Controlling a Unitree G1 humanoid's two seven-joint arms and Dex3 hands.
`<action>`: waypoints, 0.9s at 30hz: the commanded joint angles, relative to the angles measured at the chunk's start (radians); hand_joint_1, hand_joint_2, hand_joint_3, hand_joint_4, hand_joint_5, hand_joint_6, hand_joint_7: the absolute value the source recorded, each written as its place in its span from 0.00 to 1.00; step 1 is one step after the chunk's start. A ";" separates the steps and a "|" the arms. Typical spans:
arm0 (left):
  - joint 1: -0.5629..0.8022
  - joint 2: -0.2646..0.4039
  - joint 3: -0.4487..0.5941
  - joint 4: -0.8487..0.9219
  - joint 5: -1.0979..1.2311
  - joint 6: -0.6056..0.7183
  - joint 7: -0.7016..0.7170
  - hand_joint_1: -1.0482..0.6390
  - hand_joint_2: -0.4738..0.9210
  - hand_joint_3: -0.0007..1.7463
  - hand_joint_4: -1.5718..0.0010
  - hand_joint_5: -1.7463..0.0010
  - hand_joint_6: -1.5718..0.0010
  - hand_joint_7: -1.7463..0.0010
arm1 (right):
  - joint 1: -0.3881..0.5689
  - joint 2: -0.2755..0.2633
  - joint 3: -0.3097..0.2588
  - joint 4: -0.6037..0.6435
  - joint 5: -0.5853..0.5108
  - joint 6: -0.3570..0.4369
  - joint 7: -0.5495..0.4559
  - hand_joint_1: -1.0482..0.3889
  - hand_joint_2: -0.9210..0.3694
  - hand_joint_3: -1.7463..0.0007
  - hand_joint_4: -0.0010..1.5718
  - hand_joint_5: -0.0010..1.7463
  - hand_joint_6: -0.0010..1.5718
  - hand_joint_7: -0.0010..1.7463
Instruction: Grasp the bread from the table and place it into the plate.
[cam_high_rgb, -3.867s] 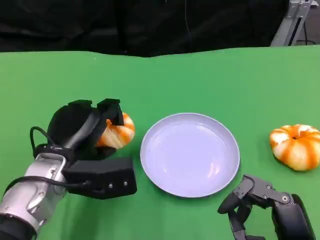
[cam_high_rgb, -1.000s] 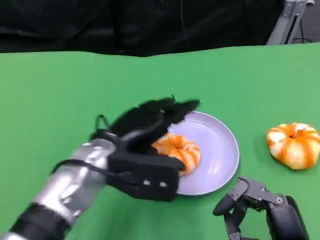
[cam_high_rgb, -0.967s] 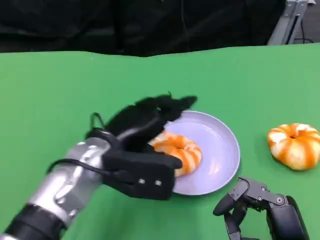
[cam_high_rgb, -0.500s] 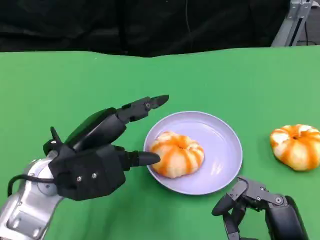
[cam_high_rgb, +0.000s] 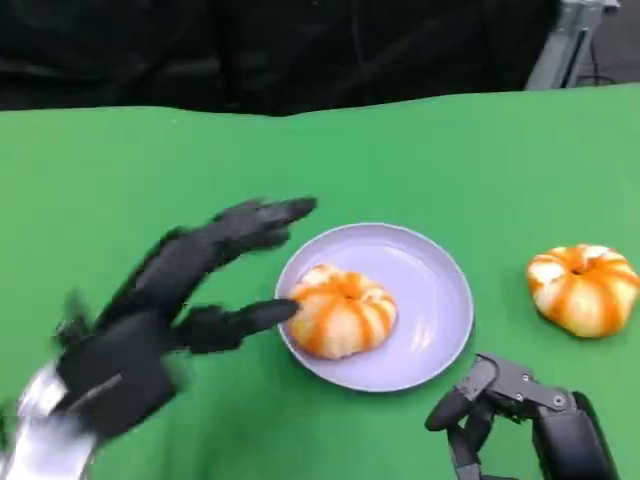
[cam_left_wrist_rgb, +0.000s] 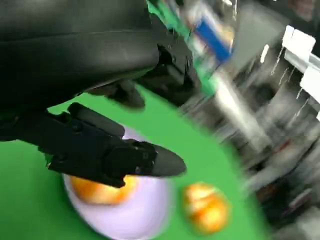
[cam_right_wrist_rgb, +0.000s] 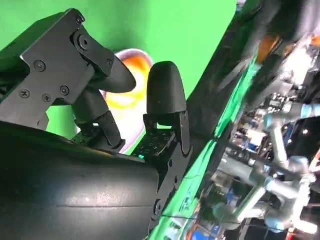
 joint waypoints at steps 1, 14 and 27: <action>0.239 -0.056 0.064 -0.080 -0.088 -0.031 0.045 0.62 0.75 0.60 0.53 0.10 0.52 0.27 | 0.018 -0.016 -0.011 -0.040 0.021 0.012 0.011 0.72 0.48 0.22 0.54 0.96 0.52 0.75; 0.301 -0.123 0.042 -0.075 -0.119 -0.011 0.029 0.67 0.72 0.73 0.52 0.00 0.56 0.11 | 0.017 -0.032 -0.021 -0.033 0.019 -0.003 0.011 0.73 0.48 0.22 0.56 0.97 0.53 0.75; 0.317 -0.140 0.043 -0.063 -0.103 -0.031 0.037 0.68 0.69 0.76 0.51 0.00 0.56 0.11 | 0.045 -0.043 -0.026 -0.046 0.010 -0.019 0.011 0.75 0.50 0.21 0.54 0.94 0.54 0.75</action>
